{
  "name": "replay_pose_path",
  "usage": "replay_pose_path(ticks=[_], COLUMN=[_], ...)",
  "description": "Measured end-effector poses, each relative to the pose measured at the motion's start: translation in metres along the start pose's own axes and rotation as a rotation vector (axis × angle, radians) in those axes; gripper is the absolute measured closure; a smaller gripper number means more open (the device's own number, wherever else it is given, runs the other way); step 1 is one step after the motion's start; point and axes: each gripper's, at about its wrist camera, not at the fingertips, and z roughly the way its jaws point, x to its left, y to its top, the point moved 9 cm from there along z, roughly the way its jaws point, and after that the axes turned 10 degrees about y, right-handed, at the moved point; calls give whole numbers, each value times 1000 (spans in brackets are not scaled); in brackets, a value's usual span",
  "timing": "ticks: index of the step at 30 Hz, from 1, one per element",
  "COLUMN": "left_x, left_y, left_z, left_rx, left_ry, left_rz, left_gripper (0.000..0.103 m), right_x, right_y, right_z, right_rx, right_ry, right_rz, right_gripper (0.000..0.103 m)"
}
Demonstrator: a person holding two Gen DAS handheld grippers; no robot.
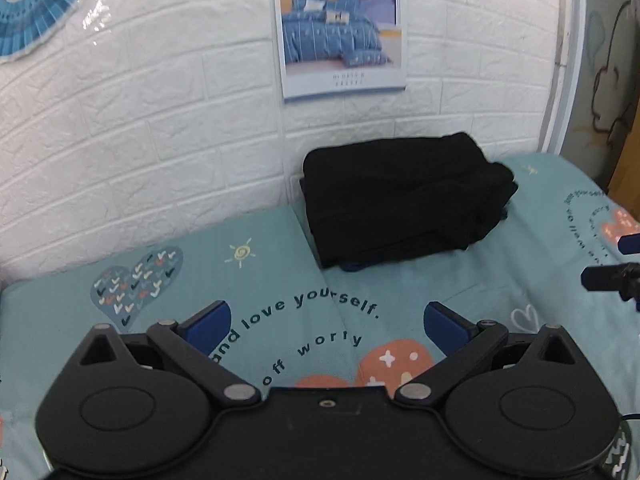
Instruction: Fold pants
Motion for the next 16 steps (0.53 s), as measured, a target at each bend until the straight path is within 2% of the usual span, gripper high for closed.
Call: replay_pose_path(ticks=[9,16], left_x=[0,-4], left_y=[0,1], left_z=[16,13], left_rx=[15,-1], left_ry=[31,15], left_rz=[-3,-2], left_gripper=[0,0], right_x=[7,5], right_y=[3,2], right_z=[13,16], right_rx=[2,0], right_ry=[-10,-11], right_rz=[-34,-27], right_gripper=[0,0])
